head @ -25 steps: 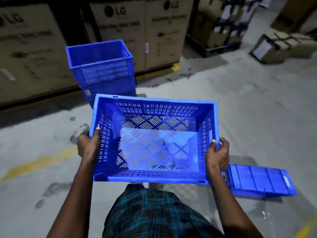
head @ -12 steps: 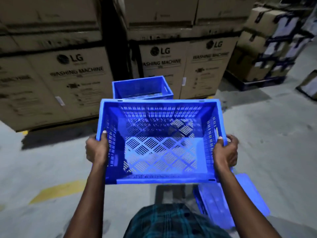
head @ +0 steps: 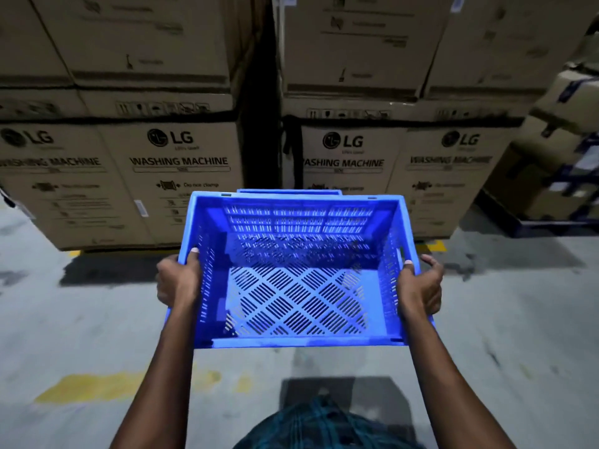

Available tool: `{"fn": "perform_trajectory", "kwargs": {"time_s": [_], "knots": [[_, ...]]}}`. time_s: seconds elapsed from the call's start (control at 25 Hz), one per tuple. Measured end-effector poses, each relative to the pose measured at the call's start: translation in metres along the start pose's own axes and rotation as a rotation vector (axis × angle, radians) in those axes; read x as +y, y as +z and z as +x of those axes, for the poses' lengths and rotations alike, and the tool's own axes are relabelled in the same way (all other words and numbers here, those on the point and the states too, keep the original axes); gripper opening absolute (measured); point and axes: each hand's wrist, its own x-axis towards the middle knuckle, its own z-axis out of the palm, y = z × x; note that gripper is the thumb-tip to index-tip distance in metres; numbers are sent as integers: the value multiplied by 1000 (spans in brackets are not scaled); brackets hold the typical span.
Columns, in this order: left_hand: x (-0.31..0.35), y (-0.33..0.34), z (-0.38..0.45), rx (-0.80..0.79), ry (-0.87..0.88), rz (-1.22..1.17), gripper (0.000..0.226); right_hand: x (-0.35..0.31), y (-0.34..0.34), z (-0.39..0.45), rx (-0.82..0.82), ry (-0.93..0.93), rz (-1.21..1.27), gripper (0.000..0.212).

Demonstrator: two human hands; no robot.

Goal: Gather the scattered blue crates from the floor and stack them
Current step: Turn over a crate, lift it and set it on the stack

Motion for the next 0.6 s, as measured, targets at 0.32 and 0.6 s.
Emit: {"fn": "perform_trajectory", "kwargs": {"time_s": [0.32,0.6], "knots": [[51,89,20,103,-64,-2,43,-48,76,118,-95,-60,-25,31],[85,142,75,128,-132,2,45,-71,144,166,-187,-67,-85,29]]}}
